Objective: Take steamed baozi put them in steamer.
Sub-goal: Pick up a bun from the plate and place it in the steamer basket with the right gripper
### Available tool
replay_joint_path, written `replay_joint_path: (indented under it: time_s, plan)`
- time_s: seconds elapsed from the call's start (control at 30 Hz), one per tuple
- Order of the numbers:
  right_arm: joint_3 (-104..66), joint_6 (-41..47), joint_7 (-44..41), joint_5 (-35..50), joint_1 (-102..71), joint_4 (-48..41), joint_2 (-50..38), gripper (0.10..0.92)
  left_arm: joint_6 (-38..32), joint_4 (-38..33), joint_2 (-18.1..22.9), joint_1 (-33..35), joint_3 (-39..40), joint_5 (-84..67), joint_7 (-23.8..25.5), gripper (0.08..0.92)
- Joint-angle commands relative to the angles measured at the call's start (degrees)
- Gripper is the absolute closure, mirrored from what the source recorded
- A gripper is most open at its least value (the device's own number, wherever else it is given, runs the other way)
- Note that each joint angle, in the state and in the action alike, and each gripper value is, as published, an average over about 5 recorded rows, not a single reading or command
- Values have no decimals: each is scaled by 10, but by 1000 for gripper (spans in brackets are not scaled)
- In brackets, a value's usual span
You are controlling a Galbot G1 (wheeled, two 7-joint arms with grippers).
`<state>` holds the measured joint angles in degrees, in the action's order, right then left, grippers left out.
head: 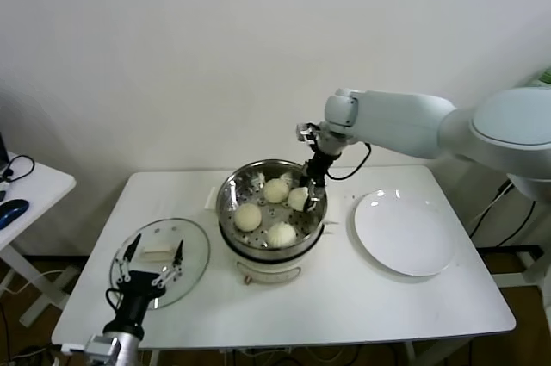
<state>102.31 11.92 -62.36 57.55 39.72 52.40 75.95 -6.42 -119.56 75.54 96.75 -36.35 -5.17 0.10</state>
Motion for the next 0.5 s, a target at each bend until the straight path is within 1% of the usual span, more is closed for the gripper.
replay_joint_path:
  time_s: [0.03, 0.5]
  plan:
    - [9, -2, -1, -12, -18, -20, 17, 355, 2, 4, -1, -5, 2, -2, 0, 177]
    - [5, -13, -5, -32, -36, -47, 28, 355, 8, 4, -2, -10, 5, -2, 0, 177]
